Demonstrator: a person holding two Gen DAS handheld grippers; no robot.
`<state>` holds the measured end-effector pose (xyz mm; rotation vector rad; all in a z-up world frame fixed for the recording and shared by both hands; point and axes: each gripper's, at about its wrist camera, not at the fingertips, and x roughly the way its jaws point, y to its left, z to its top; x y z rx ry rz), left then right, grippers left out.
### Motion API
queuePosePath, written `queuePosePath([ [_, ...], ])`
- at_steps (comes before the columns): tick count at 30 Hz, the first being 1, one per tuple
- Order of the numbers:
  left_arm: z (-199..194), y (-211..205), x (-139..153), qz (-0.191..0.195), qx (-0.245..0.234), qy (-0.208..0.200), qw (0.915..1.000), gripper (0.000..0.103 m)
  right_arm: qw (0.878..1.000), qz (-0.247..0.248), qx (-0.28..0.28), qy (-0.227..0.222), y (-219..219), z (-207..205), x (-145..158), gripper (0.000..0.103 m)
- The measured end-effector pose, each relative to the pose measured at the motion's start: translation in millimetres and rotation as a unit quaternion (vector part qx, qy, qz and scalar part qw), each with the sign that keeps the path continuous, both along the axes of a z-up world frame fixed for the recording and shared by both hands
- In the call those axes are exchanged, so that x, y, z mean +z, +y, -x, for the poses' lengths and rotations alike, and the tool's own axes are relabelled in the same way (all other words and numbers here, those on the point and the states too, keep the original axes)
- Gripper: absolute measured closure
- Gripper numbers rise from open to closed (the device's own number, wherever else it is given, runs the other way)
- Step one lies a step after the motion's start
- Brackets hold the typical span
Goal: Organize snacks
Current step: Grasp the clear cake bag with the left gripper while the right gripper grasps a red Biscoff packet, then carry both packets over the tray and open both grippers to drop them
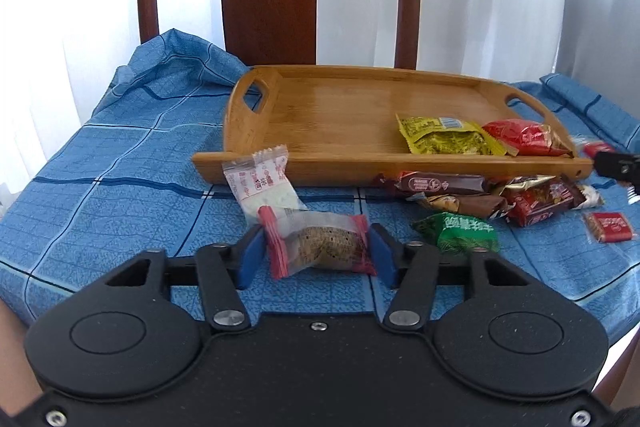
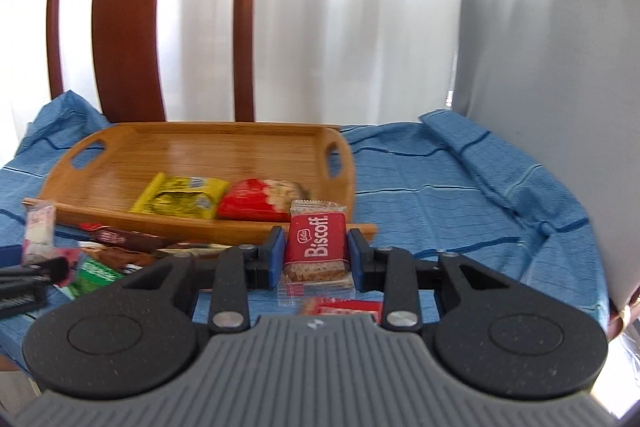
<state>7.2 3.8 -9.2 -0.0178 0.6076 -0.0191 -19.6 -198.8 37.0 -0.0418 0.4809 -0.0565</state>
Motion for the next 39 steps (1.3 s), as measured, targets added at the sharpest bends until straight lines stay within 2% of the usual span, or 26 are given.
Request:
queuePosePath([
  [2,1.2,1.5,1.5,0.006,-0.006,0.003,1.0000,0.061,1.000,-0.006,0.007,0.001,4.2,-0.4,-0.2,0.065],
  [10,13.7,11.3,15.1,0.022,-0.012,0.007,0.9997,0.069,0.999,-0.026,0.031,-0.006,15.7,-3.3,6.2,0.065],
  [16,20.6,19.8,27.8,0.031,-0.016,-0.003,0.9994,0.071,0.998,-0.044,0.050,-0.010,25.1,-8.7,10.9,0.065],
  [19,20.6,21.1,22.6,0.024,-0.010,0.007,0.9996,0.070,0.997,-0.044,0.056,-0.013,31.3,-10.4,11.8,0.065],
  [21,24.1,24.9,20.9,0.035,-0.005,0.006,0.9994,0.071,0.997,-0.045,0.061,-0.012,34.6,-10.7,11.7,0.065],
  [27,32.5,30.9,35.0,0.062,-0.012,-0.020,0.9978,0.084,0.996,-0.053,0.073,-0.006,40.0,-11.6,10.9,0.065],
  [30,27.4,30.6,42.3,0.060,-0.017,-0.032,0.9976,0.089,0.995,-0.063,0.078,-0.003,42.4,-13.4,11.0,0.065],
  [32,24.3,32.0,46.6,0.070,-0.019,-0.037,0.9967,0.099,0.994,-0.067,0.081,-0.002,45.5,-14.8,10.9,0.065],
  [33,23.0,32.5,48.3,0.074,-0.024,-0.039,0.9962,0.100,0.994,-0.069,0.083,-0.002,46.9,-15.4,10.9,0.065],
  [35,20.1,32.4,48.0,0.077,-0.027,-0.037,0.9960,0.098,0.994,-0.072,0.086,-0.001,49.7,-16.2,10.8,0.065],
  [39,20.7,26.6,40.5,0.040,-0.013,-0.031,0.9986,0.081,0.994,-0.071,0.088,0.002,55.3,-17.1,9.2,0.065],
])
